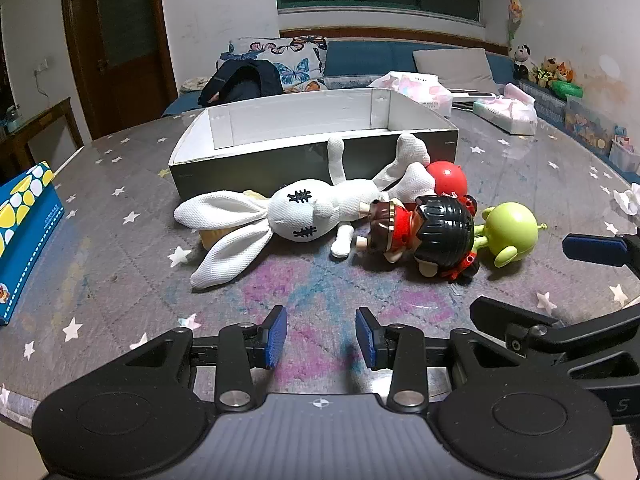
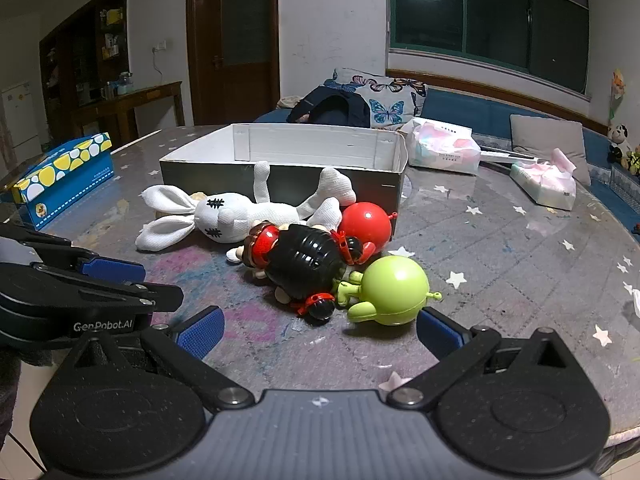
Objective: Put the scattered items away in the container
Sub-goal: 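Move the left gripper toward the green alien toy in the pile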
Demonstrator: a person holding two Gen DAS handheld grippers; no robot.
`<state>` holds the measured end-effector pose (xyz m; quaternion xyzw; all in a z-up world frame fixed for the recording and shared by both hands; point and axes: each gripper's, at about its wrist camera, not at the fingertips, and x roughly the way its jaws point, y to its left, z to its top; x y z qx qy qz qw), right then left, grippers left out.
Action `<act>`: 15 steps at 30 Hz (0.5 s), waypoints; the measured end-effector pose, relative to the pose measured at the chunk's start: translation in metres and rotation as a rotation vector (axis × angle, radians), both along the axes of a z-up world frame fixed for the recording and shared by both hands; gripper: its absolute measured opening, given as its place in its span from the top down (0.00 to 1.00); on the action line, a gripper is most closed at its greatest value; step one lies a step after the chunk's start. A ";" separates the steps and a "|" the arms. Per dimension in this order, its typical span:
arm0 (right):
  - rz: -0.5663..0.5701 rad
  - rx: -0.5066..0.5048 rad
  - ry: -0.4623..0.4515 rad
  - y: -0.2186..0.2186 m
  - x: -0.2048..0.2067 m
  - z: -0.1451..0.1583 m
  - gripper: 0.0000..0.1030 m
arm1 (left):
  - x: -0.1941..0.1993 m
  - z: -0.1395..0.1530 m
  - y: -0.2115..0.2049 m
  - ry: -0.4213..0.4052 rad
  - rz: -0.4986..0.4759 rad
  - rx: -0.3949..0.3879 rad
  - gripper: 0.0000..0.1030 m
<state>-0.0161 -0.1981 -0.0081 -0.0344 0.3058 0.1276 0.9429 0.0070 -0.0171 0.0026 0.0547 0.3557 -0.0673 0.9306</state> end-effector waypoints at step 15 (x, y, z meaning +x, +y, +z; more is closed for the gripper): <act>-0.013 0.008 0.000 -0.006 0.005 0.001 0.00 | 0.009 0.002 -0.006 0.020 -0.026 0.007 0.61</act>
